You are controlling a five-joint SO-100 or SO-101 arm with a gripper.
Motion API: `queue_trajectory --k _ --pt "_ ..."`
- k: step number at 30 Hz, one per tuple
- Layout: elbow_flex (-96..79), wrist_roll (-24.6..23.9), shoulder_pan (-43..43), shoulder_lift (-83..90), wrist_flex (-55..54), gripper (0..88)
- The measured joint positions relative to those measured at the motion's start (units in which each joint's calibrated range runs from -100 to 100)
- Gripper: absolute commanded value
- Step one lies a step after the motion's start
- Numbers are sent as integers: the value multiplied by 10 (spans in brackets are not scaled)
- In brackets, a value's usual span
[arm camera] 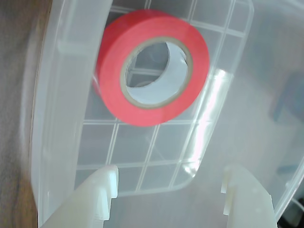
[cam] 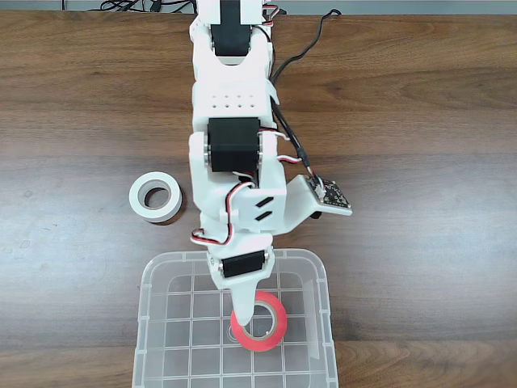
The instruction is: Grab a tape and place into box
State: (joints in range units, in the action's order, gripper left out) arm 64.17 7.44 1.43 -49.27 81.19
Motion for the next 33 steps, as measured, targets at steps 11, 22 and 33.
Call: queue_trajectory --k 11,22,33 --pt "25 2 -11 0 2 213" --pt "125 -14 -11 56 37 24" --pt "136 -62 20 263 176 20"
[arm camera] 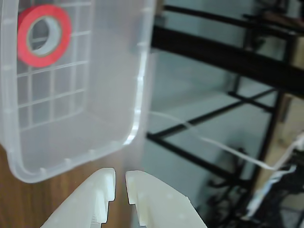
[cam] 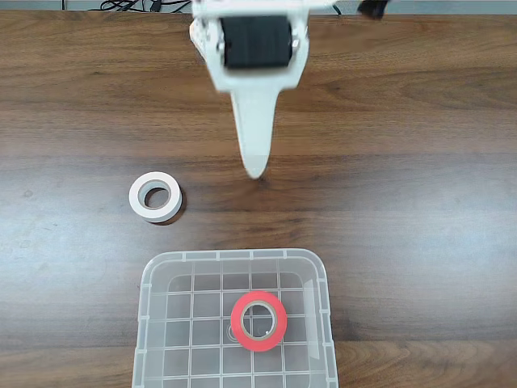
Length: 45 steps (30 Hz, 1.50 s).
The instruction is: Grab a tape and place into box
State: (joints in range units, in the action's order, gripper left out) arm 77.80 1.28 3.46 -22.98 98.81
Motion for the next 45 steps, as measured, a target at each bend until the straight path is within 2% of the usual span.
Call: queue_trajectory --k 7,11,17,24,28,38,45 --pt "-14 -1 29 138 5 17" --pt "-110 -1 32 233 5 14" --pt "-363 -1 33 409 5 14" --pt "-738 -1 33 622 5 14" --pt "-946 -1 33 719 -47 14" --pt "-1442 -1 33 924 -301 13" --pt "-1619 -21 17 1068 -330 13"
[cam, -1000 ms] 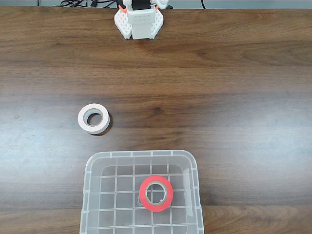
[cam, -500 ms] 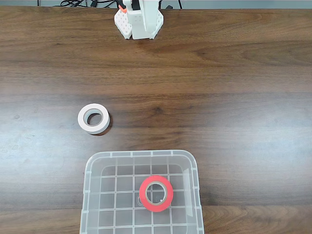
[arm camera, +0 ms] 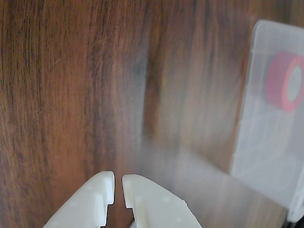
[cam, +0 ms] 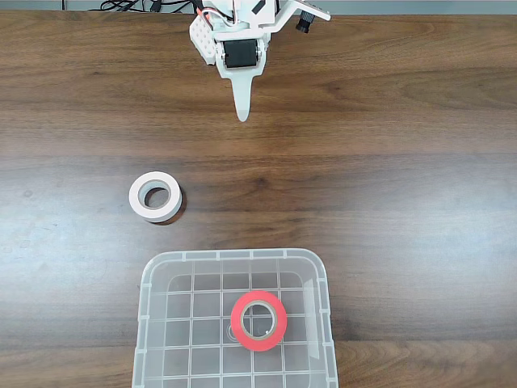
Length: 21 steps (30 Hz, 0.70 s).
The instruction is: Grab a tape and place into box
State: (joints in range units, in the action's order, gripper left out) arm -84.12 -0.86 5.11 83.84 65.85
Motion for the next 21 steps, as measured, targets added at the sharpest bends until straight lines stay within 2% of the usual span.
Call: queue_trajectory --k 7,21 --pt "-101 -3 -27 67 16 13" --pt "-123 -8 -28 140 37 13"
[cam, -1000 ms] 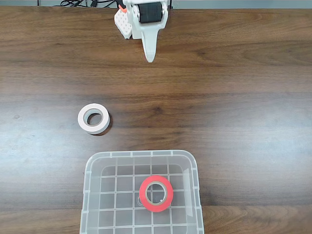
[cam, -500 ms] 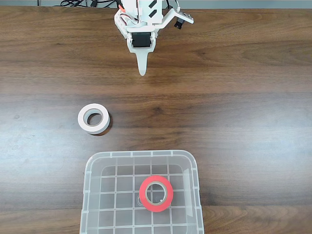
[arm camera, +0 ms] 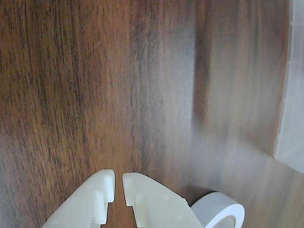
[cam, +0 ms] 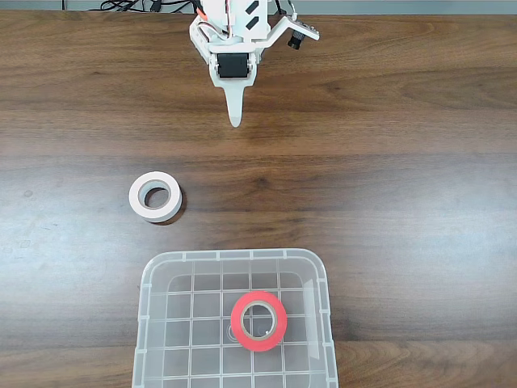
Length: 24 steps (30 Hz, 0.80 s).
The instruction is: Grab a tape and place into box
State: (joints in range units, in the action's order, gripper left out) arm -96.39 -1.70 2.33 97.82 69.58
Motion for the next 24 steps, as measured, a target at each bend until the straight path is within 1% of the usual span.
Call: queue_trajectory --k 7,24 --pt "0 -20 0 3 6 13" --pt "0 -20 0 3 6 13"
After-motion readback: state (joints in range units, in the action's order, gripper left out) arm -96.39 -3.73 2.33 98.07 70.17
